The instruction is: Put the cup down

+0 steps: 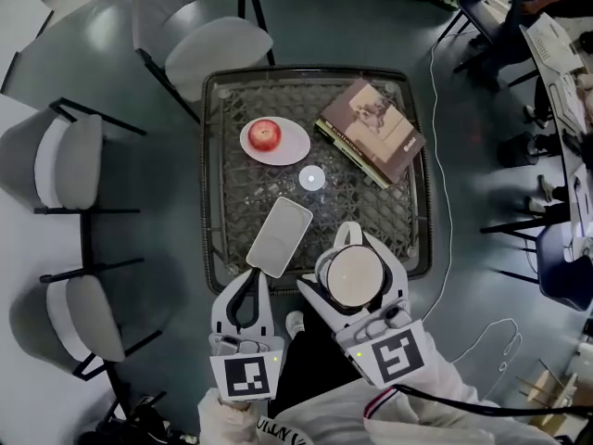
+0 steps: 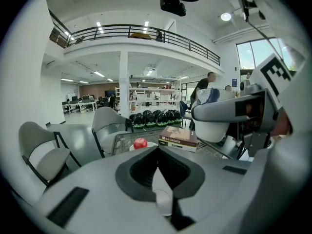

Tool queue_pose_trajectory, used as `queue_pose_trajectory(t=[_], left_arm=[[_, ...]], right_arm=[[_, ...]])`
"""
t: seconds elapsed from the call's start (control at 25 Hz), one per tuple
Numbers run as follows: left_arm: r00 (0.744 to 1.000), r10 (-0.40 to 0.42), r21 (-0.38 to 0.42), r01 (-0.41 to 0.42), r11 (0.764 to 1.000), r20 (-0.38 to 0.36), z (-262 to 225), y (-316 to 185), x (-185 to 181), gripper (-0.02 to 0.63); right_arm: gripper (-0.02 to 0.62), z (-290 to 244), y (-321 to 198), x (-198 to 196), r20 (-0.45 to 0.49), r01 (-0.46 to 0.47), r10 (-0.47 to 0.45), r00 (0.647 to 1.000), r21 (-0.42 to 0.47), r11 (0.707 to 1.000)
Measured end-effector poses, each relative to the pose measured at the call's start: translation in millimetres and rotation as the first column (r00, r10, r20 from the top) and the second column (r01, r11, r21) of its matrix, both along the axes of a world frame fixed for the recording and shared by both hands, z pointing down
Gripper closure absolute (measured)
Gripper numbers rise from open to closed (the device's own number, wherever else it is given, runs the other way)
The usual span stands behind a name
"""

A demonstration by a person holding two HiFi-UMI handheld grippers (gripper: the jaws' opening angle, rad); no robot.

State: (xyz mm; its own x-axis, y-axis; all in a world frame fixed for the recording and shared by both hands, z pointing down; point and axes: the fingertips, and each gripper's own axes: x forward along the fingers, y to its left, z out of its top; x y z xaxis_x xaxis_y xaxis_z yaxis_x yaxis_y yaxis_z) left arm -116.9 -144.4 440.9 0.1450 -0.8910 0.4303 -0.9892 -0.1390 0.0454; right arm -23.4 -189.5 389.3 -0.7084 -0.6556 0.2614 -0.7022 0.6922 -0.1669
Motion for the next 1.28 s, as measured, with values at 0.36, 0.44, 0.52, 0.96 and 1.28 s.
queue_pose_trajectory(t=[0.36, 0.44, 0.52, 0.96, 1.28], left_arm=[[1.000, -0.007, -0.028, 0.007, 1.000, 0.005, 41, -7, -5, 0.595], [1.000, -0.010, -0.029, 0.011, 1.000, 0.008, 46, -10, -7, 0.595], [1.000, -0.019, -0.029, 0.019, 0.999, 0.006, 51, -13, -8, 0.595], [0.998, -0.058, -0.061, 0.057, 0.996, -0.007, 83, -18, -17, 0.595], [0.998, -0.069, -0.064, 0.069, 0.996, -0.009, 103, -23, -18, 0.595]], right_arm=[[0.178, 42, -14, -12, -0.019, 0.011, -0.011, 1.000, -0.005, 1.000], [0.178, 47, -17, -15, -0.016, 0.010, -0.010, 1.000, 0.006, 1.000], [0.178, 52, -20, -17, -0.018, 0.011, -0.011, 1.000, 0.014, 1.000], [0.178, 87, -30, -27, -0.033, 0.032, -0.032, 0.999, 0.007, 0.999], [0.178, 112, -40, -32, -0.043, 0.031, -0.031, 0.999, 0.008, 0.999]])
